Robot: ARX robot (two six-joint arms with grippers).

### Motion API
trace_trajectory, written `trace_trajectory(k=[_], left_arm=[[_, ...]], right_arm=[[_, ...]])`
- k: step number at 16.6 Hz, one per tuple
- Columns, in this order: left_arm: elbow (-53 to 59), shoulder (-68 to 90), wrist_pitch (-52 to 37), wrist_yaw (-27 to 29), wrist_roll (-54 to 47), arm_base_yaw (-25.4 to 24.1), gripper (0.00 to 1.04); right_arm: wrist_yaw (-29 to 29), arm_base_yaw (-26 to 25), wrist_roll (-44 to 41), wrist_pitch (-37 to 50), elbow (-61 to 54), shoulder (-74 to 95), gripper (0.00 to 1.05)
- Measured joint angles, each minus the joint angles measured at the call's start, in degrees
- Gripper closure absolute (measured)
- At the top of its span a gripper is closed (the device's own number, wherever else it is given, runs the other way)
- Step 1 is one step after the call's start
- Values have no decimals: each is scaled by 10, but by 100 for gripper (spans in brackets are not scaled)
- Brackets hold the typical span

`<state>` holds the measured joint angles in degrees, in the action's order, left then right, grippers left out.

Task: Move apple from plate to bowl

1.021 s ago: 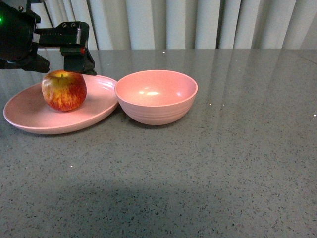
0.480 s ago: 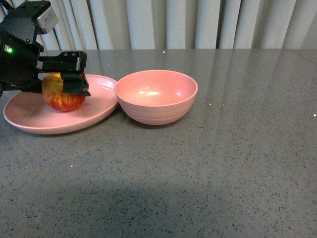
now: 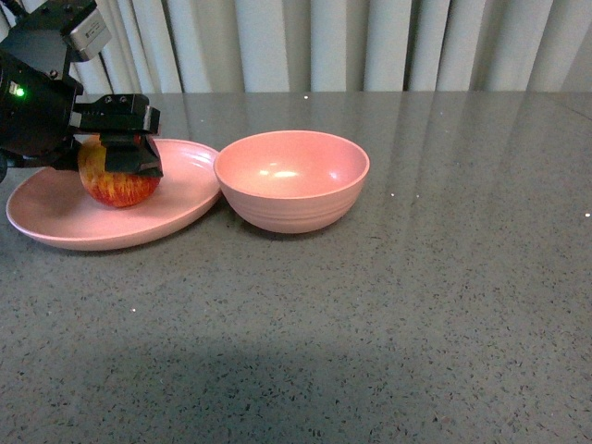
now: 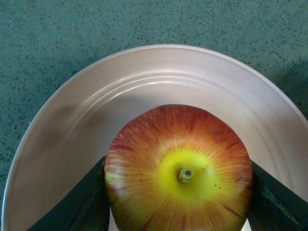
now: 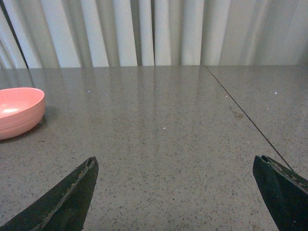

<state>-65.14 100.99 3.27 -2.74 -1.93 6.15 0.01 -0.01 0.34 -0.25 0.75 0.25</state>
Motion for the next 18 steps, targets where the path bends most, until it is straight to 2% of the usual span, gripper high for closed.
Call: trace_trajectory(k=[9, 12, 18], left_arm=[[-42, -61, 29, -3, -14, -2, 37], [-73, -83, 44, -5, -13, 31, 37], [-93, -83, 48, -6, 0, 143, 37]], right_arm=[[0, 0, 0, 0, 0, 0, 7], [0, 0, 0, 0, 0, 0, 7], [0, 0, 0, 0, 0, 0, 7]])
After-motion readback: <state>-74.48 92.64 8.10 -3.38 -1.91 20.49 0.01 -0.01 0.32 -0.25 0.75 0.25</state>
